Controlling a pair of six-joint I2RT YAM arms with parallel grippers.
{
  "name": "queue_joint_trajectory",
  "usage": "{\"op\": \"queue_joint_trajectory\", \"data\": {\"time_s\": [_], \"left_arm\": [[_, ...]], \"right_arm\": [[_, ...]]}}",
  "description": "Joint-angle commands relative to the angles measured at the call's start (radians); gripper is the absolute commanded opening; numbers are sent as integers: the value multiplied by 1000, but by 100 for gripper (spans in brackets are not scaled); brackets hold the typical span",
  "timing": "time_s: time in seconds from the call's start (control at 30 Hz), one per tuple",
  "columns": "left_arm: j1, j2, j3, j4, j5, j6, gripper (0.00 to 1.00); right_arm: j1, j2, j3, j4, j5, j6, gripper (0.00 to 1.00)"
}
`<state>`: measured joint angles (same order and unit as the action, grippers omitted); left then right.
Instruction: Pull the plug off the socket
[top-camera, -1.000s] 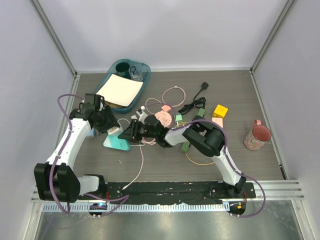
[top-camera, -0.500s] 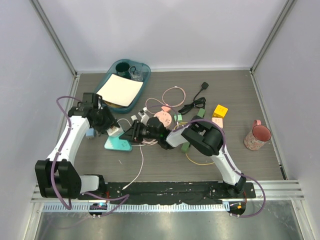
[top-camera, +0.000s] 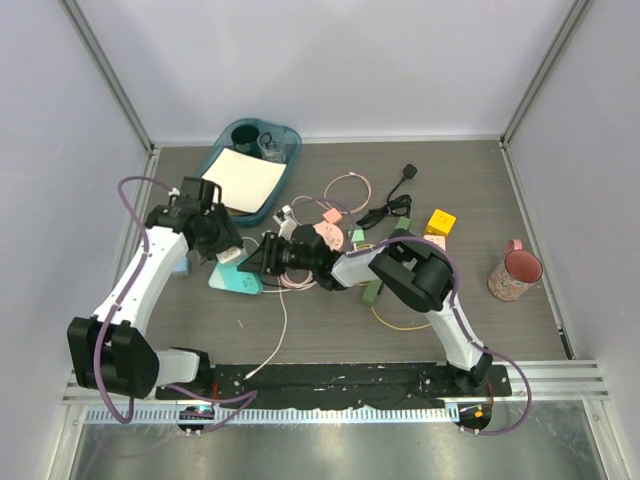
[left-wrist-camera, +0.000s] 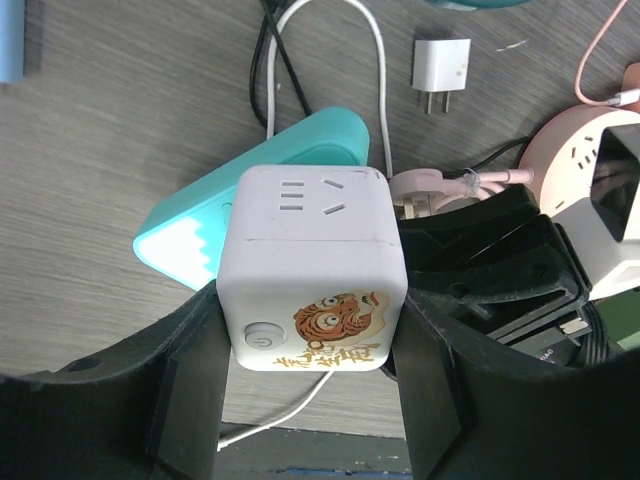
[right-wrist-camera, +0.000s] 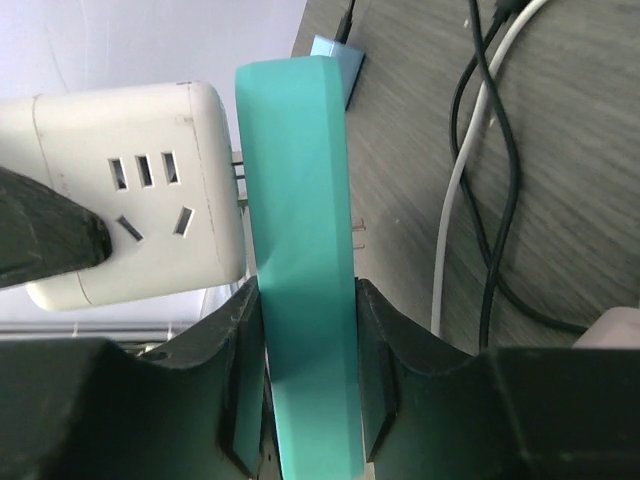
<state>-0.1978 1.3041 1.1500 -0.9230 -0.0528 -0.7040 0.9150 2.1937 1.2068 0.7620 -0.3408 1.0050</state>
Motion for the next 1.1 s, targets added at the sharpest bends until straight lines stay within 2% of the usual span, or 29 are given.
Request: {"op": "queue_joint_trajectory", "data": {"time_s": [0.0,0.1,0.13,0.2,0.27,0.4,0.47,0.5,0.57,0.6,0.63,0.67,0.7,0.8,0.87,1.07], "left_arm": [[50,-66,42,-31,99,-7,0],[112,0,88,-50,131,12,0],[115,3,79,-34,216,-6,0],[115,-20,7,44,273,-31,0],[115,-41,-27,49,242,-40,0],[144,-92,2,-57,52,-15,0],[182,-132,-16,-83,-13,-25,0],[231,-175,-32,-88,-36,-29,0],[253,-216,-71,-105,-91,-57,0],[261,-256,-103,-115,-152,-83,0],[262,-270,-127,-129,-168,-106,0],[264,-288,-150,-129,-174,-141,0],[268,-299,-173,-128,-173,-152,5],[270,-312,-233,-128,-173,-192,5],[271,-305,-265,-113,-168,-210,5],[271,-266,-366,-16,-130,-247,16]], "right_arm": [[-48,95,-56,-133,75,47,1],[-45,87,-96,-87,68,63,1],[-47,86,-113,-63,60,70,1],[-48,92,-122,-1,39,104,1],[-48,92,-115,16,23,107,1],[-48,71,-90,30,-15,107,1],[-48,43,-90,30,-20,109,10],[-48,28,-90,28,-23,110,20],[-48,-28,-87,5,-24,103,33],[-48,-47,-81,-9,-23,95,48],[-50,-87,-76,-50,-23,69,54],[-50,-101,-69,-76,-21,52,59],[-51,-120,-47,-105,-20,34,66],[-51,-186,-30,-194,-6,-25,77],[-51,-236,-27,-248,11,-67,94],[-53,-345,-12,-417,49,-143,97]]}}
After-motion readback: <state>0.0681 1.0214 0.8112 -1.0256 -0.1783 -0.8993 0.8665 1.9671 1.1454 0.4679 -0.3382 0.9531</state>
